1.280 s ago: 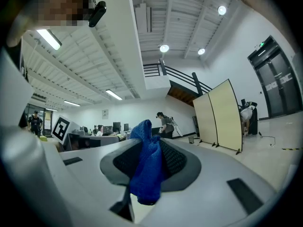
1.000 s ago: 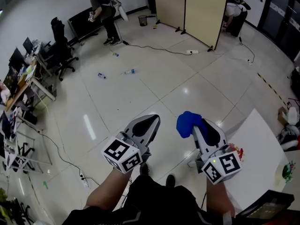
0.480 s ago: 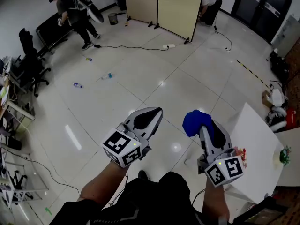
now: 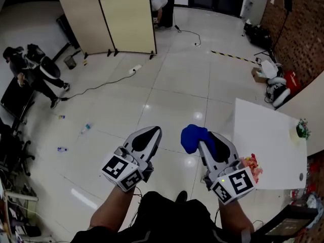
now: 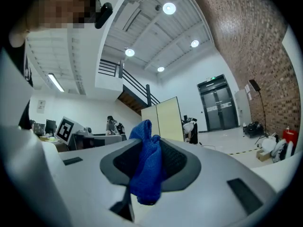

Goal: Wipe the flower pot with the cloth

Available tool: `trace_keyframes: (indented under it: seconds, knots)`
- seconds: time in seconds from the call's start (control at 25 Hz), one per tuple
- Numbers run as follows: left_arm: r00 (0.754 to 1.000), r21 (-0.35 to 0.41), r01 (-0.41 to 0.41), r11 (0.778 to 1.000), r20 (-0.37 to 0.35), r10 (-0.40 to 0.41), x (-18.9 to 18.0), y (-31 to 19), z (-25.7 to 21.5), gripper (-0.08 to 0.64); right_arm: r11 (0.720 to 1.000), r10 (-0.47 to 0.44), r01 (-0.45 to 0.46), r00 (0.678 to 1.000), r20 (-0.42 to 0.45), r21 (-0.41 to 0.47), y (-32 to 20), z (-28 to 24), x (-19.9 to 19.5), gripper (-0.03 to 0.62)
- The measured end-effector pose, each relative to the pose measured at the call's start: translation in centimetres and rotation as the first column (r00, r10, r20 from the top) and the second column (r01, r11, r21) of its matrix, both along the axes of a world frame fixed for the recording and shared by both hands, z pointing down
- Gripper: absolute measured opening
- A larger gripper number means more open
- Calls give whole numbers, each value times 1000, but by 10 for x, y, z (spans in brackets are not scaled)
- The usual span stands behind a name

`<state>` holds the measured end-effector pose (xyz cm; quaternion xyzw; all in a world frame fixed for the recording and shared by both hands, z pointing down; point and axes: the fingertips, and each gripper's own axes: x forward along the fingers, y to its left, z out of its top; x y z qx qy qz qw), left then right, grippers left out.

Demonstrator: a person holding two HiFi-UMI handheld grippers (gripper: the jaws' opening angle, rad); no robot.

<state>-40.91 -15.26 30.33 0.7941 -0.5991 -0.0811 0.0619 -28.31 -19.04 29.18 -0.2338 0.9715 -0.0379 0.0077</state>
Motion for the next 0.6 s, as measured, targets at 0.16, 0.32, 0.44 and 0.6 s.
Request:
trace_keyframes:
  seconds: [0.16, 0.32, 0.44, 0.6]
  knots:
    - [995, -1, -97, 995, -27, 97, -6, -50, -1, 4, 994, 109, -109, 994, -3, -8, -32, 3, 1, 98]
    - [968, -2, -249, 968, -15, 249, -13, -93, 3, 5, 964, 267, -267, 964, -8, -9, -62, 3, -7, 98]
    - [930, -11, -368, 930, -17, 368, -20, -112, 5, 4, 922, 387, -387, 922, -4, 1, -70, 0, -16, 98]
    - [872, 5, -490, 872, -12, 490, -18, -133, 1, 5, 857, 516, -516, 857, 0, -1, -78, -4, -17, 97]
